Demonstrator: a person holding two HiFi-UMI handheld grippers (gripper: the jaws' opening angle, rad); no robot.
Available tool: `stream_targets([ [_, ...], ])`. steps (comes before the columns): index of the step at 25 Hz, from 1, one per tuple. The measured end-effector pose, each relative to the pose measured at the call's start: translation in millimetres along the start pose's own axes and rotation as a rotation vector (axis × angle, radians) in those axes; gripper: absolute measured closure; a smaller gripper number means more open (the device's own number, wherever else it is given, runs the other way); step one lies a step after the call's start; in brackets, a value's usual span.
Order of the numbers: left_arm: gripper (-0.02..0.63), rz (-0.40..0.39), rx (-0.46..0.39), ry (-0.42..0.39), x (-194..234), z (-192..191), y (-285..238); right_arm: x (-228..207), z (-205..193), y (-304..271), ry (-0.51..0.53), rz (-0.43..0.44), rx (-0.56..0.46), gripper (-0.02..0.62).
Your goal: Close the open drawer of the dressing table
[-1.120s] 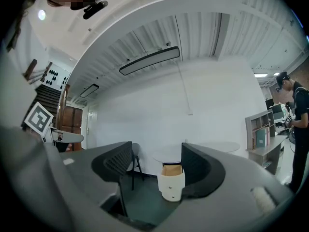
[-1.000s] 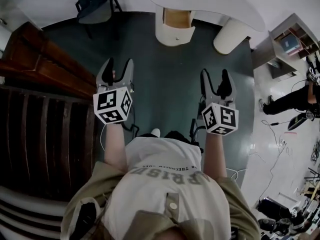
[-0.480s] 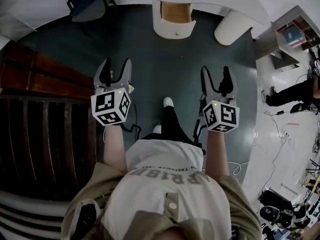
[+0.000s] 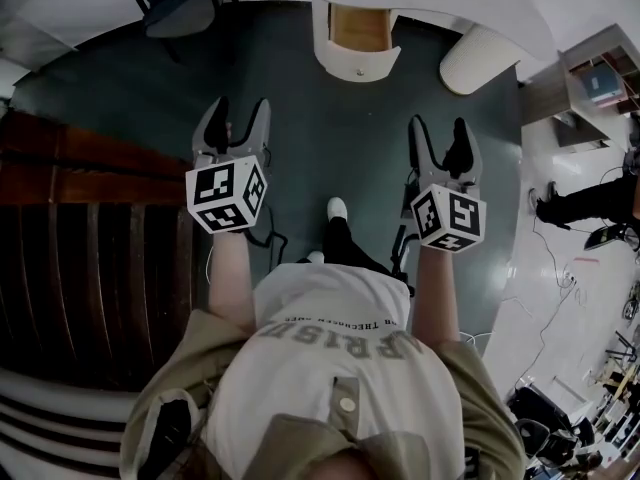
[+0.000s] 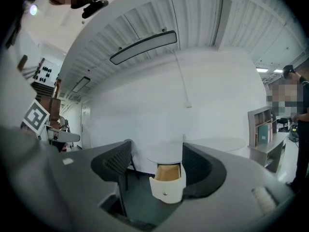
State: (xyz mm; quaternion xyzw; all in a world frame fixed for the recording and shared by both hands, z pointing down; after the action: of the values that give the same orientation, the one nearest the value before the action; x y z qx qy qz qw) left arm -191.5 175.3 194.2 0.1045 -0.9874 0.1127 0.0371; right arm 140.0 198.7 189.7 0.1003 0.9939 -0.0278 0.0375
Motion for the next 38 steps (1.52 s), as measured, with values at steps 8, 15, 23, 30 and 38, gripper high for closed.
stream_targets([
  [8,0.339,0.027,-0.036,-0.005,-14.1,23.2,-49.4,-38.0,16.7,-51.0,0.007,0.023,-0.029,0.272],
  [15,0.339,0.050,-0.061,-0.014,-28.8,40.7,-96.5,-71.0,26.9,-95.9,0.000,0.056,-0.047,0.272],
  [23,0.339,0.066,-0.049,-0.046,-30.3,44.2,-123.2,-95.1,15.2,-127.2,-0.030,0.065,-0.031,0.272],
  [30,0.339,0.060,-0.016,-0.052,-22.0,35.2,-153.6,-108.8,-4.5,-147.3,-0.056,0.028,0.001,0.272],
  [38,0.339,0.020,0.031,-0.059,-4.5,25.3,-199.4,-109.3,-28.7,-188.4,-0.057,-0.003,0.035,0.272],
])
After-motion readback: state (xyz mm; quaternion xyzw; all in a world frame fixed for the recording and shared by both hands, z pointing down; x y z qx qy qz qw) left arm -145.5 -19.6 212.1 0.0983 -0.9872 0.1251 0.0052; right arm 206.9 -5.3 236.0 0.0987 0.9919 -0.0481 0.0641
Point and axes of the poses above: the fingertips, and each gripper's own axes: y backward along the fingers, x to its left, z out of its top, the point moved 6 cm from there along y, backward along the fingers, and after that the axes turned 2 degrees about y, right-handed, at the moved point
